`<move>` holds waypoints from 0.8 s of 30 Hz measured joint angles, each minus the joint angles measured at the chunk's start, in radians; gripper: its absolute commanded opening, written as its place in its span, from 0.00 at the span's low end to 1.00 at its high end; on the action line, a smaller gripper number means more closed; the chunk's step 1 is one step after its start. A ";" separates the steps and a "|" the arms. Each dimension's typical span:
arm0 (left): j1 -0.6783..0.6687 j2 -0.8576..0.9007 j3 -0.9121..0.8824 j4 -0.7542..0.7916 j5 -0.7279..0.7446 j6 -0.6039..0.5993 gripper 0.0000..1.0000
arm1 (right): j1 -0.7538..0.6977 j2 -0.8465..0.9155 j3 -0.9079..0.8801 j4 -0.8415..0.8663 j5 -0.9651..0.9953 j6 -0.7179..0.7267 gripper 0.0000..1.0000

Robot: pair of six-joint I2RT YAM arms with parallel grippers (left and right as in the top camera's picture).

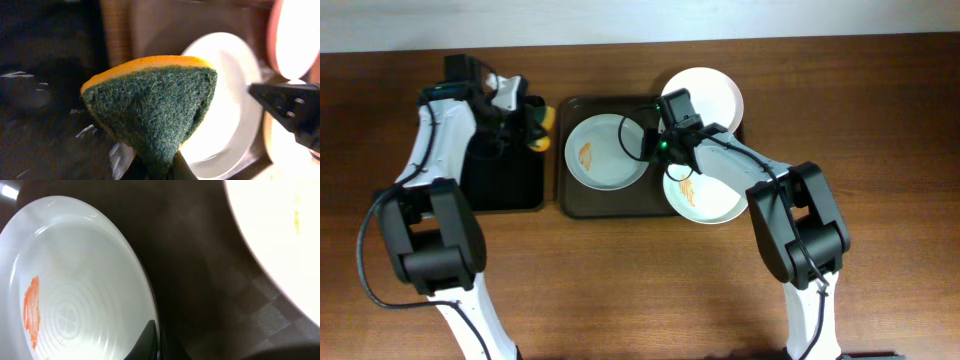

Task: Clean dirty plates on tray and stack at the side
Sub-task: 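Lift the sponge with left gripper and move it over the held plate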

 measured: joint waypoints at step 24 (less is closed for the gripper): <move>-0.206 0.083 0.000 -0.016 -0.121 -0.081 0.01 | -0.021 0.000 0.000 0.004 -0.089 -0.006 0.04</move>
